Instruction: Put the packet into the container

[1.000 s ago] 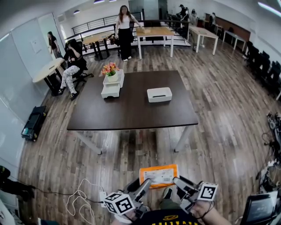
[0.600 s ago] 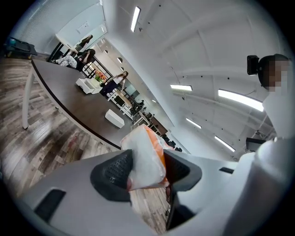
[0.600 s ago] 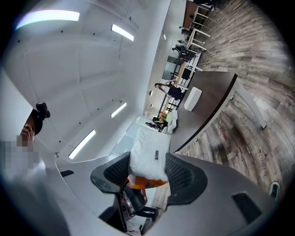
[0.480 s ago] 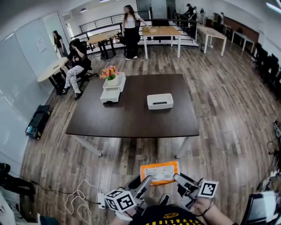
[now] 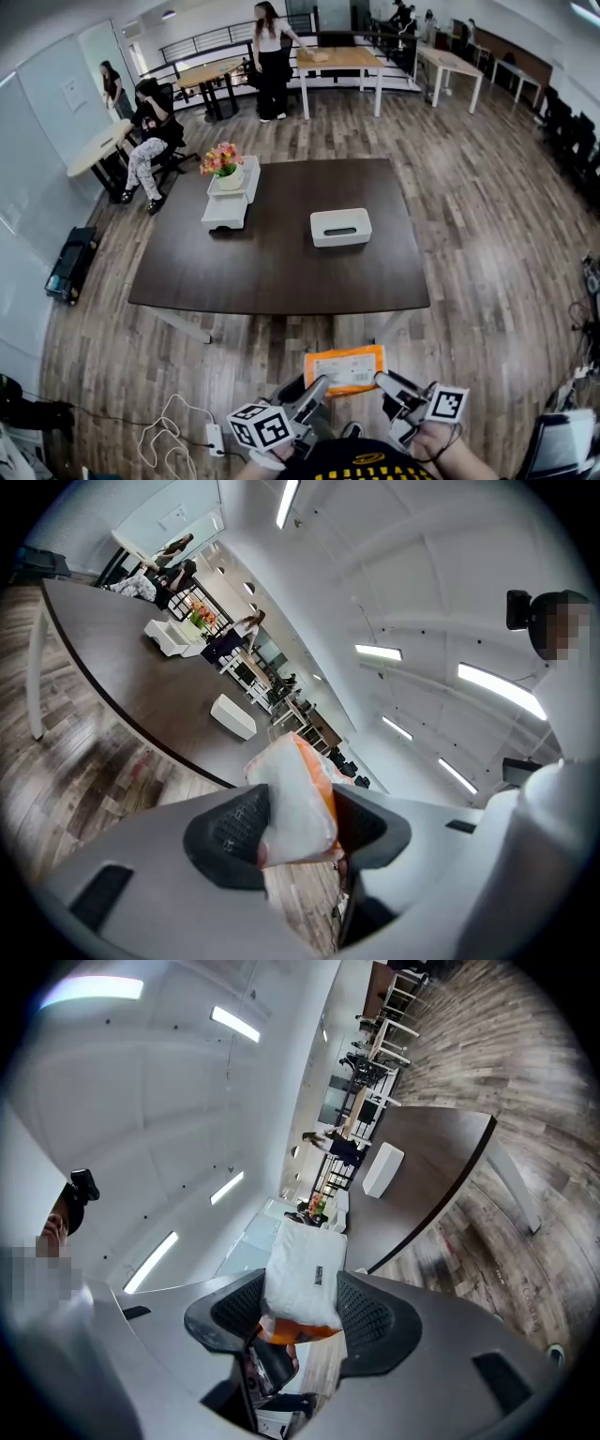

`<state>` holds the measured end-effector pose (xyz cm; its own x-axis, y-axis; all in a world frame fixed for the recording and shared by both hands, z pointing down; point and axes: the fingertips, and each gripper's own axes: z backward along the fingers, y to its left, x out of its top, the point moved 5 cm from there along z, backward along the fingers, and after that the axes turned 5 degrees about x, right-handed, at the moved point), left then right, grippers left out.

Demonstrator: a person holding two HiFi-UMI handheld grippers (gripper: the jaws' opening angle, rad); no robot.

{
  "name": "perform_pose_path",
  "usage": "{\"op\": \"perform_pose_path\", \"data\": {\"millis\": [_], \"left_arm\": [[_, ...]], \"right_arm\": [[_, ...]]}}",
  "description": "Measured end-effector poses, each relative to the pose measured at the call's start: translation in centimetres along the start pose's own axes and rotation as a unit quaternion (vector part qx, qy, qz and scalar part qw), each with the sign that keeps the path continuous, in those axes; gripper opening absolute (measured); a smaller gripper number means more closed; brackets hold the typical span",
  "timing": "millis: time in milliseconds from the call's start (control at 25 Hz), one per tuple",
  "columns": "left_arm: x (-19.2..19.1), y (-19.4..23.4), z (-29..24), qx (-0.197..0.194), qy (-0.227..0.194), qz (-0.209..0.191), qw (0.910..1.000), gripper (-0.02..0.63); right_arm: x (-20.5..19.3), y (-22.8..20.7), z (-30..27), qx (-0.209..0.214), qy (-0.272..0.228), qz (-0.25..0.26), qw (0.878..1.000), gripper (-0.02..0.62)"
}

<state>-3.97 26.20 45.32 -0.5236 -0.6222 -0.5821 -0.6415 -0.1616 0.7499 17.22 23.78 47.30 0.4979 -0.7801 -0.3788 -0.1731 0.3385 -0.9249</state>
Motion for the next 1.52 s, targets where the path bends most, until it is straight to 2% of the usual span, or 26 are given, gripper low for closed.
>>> {"op": "perform_pose_path", "data": {"millis": [400,760,1040,1120,1280,1440,1520], "left_arm": [[9.6,4.3,-6.2,-0.038,0.021,-0.006,0.999,0.186],[15.4,7.3,-8.5,-0.058,0.02,-0.006,0.9981,0.186],[18.4,9.3,-10.4,-0.06,-0.003,0.033,0.9977,0.184],[19.3,10.0,-11.1,-0.051,-0.01,0.035,0.998,0.184],[20.8,10.9,-12.7,-0.018,-0.015,0.023,0.9995,0.184],[22.0,11.1,-15.8,-0.005,-0.026,0.027,0.9993,0.184],[22.6,11.1,-17.4,0.005,-0.029,0.029,0.9991,0.184]], "right_arm": [[5.8,-1.7,-8.4,-0.03,-0.03,0.009,0.999,0.244],[8.4,-1.7,-14.3,-0.033,-0.043,0.012,0.998,0.244],[11.6,-1.8,-15.9,-0.075,-0.039,0.074,0.994,0.282],[12.7,-1.6,-16.4,-0.087,-0.032,0.112,0.989,0.282],[14.6,-2.0,-18.4,-0.078,-0.003,0.176,0.981,0.282],[16.9,-4.0,-20.8,-0.071,0.032,0.187,0.979,0.282],[18.5,-5.0,-21.5,-0.077,0.043,0.207,0.974,0.281]]}}
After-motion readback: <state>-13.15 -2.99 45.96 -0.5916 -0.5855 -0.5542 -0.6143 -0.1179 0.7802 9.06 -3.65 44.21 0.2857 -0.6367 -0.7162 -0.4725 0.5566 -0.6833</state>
